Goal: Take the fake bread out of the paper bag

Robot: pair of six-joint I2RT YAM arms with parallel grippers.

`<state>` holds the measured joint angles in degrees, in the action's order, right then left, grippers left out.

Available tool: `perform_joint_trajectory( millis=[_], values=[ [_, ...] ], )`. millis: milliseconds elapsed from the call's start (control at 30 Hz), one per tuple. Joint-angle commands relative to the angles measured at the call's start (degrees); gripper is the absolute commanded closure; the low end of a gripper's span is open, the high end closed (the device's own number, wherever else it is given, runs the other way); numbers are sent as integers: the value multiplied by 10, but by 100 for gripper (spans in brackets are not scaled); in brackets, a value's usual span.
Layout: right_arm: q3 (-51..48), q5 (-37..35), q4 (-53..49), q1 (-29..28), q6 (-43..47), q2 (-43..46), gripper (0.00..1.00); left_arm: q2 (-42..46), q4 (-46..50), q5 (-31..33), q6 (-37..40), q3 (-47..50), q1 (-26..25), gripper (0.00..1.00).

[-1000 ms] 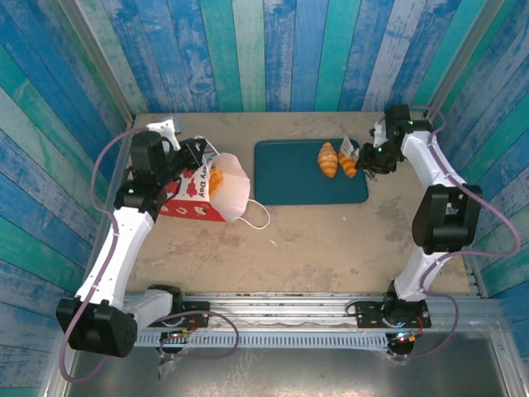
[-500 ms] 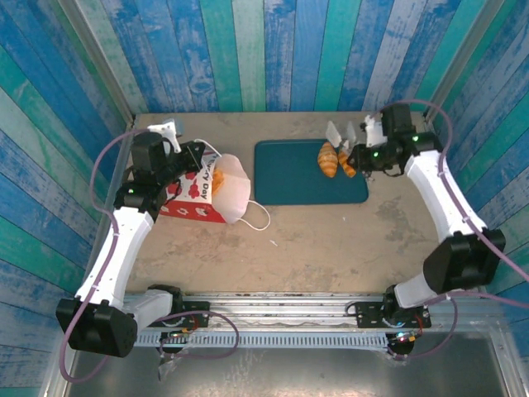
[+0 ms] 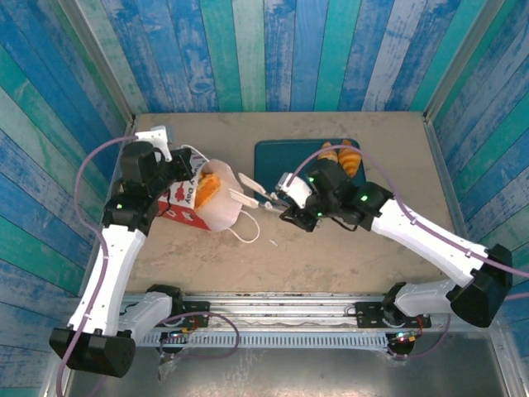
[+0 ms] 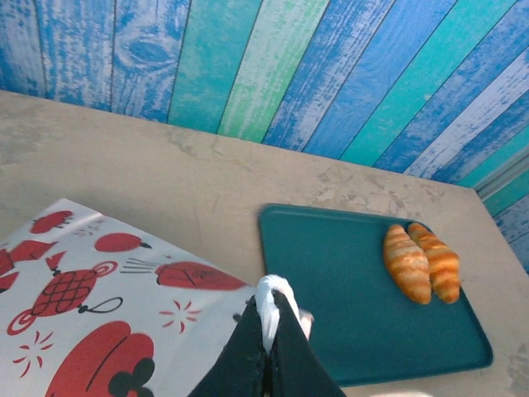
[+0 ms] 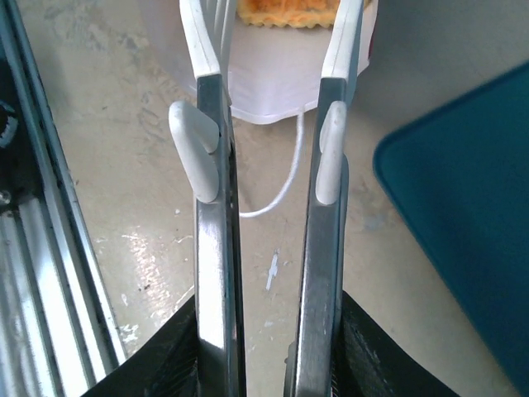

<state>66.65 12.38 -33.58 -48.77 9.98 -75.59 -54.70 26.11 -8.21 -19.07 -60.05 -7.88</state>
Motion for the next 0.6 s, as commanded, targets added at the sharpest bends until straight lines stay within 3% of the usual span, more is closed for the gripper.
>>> perform_joint_trajectory(
  millis=[0,233,567],
  values=[
    [23,-68,43,-38,46,-39,62,24,23,31,37,-20,0,100],
    [96,-166,9,-105,122,-130,61,26,21,15,38,-25,0,100],
    [228,-345,-47,-144,198,-281,57,22,12,-2,27,-22,0,100]
  ],
)
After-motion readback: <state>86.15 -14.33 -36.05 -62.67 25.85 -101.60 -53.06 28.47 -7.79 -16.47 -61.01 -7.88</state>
